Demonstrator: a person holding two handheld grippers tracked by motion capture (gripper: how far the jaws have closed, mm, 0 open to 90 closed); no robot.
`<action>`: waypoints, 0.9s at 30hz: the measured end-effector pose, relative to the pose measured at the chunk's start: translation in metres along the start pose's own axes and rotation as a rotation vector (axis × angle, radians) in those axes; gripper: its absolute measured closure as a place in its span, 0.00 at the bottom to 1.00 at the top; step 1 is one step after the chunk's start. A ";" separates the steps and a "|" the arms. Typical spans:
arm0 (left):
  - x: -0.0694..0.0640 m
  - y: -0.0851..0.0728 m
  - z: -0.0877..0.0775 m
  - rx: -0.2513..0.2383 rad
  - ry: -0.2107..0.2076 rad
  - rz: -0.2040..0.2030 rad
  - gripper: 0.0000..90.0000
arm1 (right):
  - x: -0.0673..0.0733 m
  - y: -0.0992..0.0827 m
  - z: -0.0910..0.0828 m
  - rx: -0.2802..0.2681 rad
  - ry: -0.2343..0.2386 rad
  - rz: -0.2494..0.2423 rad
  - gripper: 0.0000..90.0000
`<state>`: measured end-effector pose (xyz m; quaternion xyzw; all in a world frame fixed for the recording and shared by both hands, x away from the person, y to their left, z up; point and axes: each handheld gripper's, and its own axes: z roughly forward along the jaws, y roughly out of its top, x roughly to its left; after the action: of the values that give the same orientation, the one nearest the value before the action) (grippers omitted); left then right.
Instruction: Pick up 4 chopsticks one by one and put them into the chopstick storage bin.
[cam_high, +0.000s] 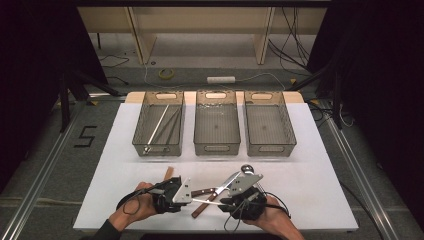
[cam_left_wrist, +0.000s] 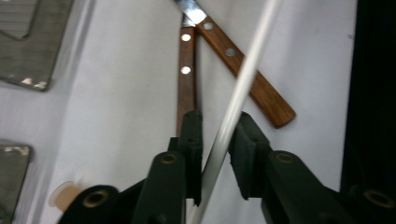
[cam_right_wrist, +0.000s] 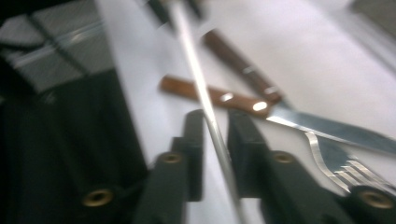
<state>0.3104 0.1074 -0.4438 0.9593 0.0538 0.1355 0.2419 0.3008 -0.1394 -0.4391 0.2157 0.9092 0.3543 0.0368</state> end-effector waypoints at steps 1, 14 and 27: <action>-0.001 0.001 0.000 -0.001 -0.007 0.012 0.88 | -0.003 0.000 -0.001 -0.021 -0.009 0.023 0.75; 0.011 -0.006 -0.004 0.009 0.043 -0.118 0.93 | -0.025 -0.006 -0.025 -0.216 -0.081 0.233 0.46; 0.024 -0.013 -0.010 0.003 0.086 -0.275 0.93 | -0.028 -0.013 -0.039 -0.284 -0.222 0.259 0.40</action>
<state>0.3305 0.1273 -0.4362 0.9365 0.1951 0.1421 0.2543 0.3125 -0.1845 -0.4208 0.3610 0.8052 0.4547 0.1210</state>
